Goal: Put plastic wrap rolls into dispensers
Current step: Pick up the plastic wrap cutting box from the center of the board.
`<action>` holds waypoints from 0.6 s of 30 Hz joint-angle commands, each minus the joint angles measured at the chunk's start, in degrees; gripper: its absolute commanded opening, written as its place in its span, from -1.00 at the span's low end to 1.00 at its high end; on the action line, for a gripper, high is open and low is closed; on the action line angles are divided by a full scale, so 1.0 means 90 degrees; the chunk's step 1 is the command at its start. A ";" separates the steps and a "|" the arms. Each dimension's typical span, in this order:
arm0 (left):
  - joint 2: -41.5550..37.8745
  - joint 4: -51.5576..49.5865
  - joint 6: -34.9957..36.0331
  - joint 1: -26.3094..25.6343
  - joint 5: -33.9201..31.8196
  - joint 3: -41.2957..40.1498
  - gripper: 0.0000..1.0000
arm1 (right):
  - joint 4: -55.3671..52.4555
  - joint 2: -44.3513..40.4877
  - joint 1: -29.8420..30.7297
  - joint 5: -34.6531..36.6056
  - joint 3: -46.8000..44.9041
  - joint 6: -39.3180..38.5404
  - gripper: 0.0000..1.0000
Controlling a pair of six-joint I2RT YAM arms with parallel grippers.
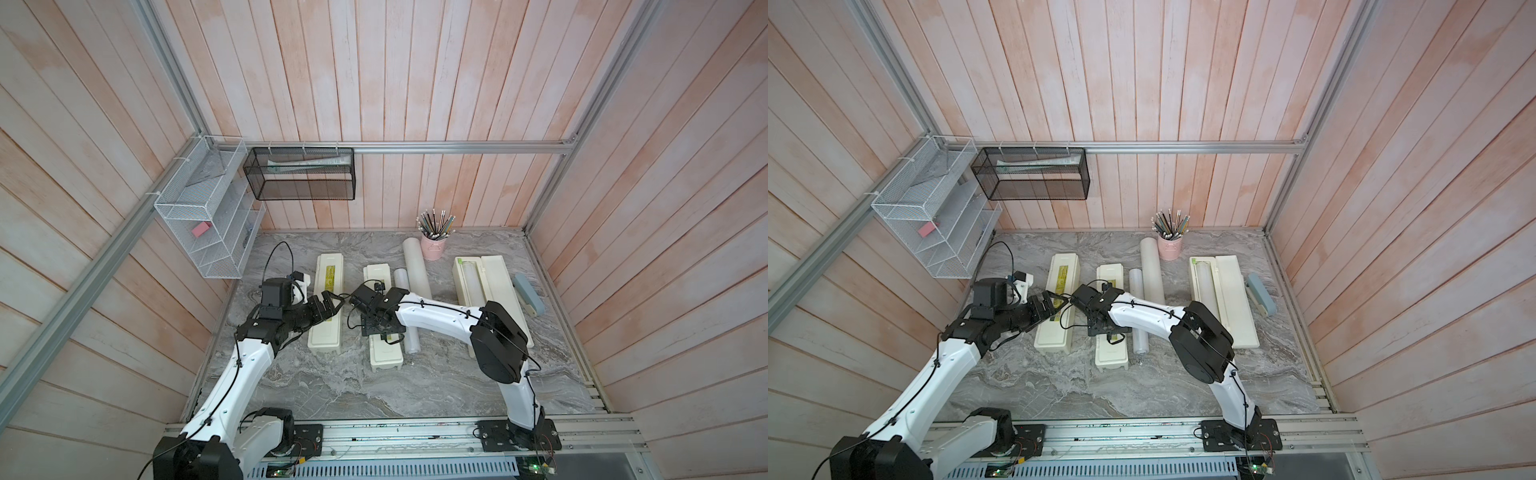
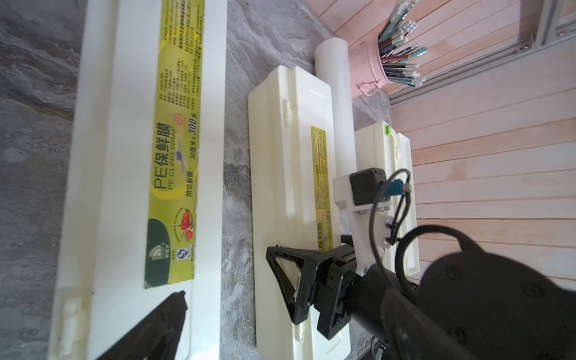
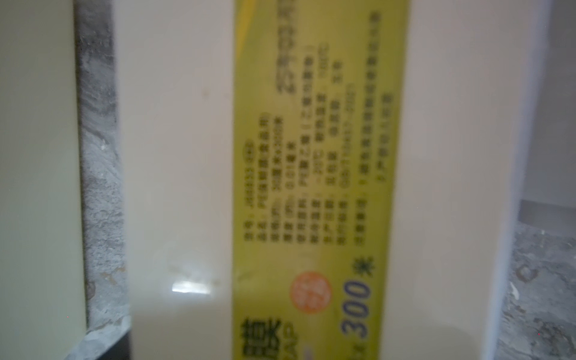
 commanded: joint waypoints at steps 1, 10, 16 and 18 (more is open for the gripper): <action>-0.0356 0.0683 -0.0003 -0.0298 -0.0140 -0.0237 0.99 | -0.0012 -0.0456 -0.0330 -0.0167 -0.0103 -0.0224 0.55; -0.1232 0.1800 0.0283 -0.1531 -0.1346 -0.0792 1.00 | 0.0522 -0.1331 -0.1310 -0.1056 -0.0158 -0.0735 0.49; -0.1223 0.1962 0.0937 -0.3036 -0.3024 -0.0866 1.00 | 0.0702 -0.1591 -0.1851 -0.1701 0.0036 -0.0807 0.48; -0.1142 0.2110 0.1171 -0.3546 -0.3752 -0.0918 1.00 | 0.0832 -0.1707 -0.1989 -0.1881 0.0082 -0.0688 0.48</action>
